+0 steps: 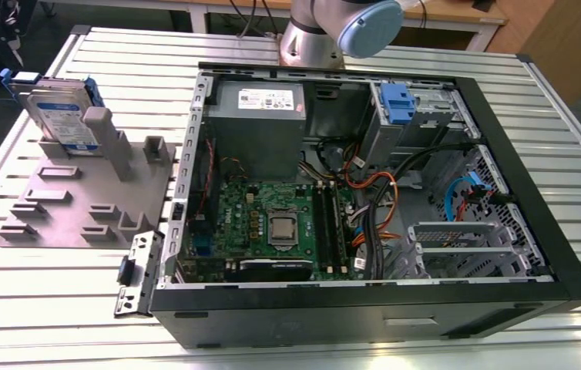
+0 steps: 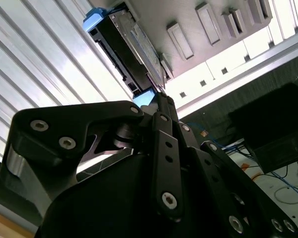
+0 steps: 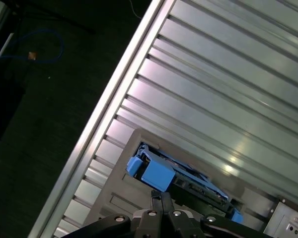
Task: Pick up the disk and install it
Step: 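Pick up the disk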
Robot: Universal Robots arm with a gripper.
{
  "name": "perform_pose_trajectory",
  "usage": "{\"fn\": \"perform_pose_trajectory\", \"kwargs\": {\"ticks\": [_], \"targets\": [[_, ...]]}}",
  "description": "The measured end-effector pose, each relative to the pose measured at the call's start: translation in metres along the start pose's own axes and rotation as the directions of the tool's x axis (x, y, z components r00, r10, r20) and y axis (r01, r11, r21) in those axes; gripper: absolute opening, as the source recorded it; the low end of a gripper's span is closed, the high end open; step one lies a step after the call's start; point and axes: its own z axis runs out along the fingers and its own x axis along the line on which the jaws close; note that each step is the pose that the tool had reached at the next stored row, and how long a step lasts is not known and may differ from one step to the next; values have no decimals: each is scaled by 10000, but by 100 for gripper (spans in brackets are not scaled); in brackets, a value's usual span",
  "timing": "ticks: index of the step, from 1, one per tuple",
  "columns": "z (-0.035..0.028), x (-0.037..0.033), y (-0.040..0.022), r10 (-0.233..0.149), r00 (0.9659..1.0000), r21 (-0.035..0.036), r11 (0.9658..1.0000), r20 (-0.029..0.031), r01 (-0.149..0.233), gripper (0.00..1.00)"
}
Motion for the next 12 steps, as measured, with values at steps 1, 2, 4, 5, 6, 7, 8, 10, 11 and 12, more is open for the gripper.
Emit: {"fn": "perform_pose_trajectory", "kwargs": {"ticks": [1, 2, 4, 5, 6, 7, 8, 10, 11, 12], "targets": [[0, 0, 0, -20, 10000, 0, 10000, 0, 20, 11], [0, 0, 0, -39, 10000, -1, 10000, -1, 39, 11], [0, 0, 0, -78, 10000, -1, 10000, 0, 78, 11], [0, 0, 0, -99, 10000, -1, 10000, -1, 99, 11], [0, 0, 0, -119, 9999, -1, 9999, -1, 119, 11], [0, 0, 0, -141, 9999, -1, 9999, -1, 141, 11], [0, 0, 0, -161, 9999, -2, 9999, -1, 161, 11], [0, 0, 0, -201, 9998, -3, 9998, -2, 201, 11], [0, 0, 0, -220, 9998, -3, 9998, -1, 220, 11], [0, 0, 0, -239, 9997, -3, 9997, -2, 239, 11]]}}
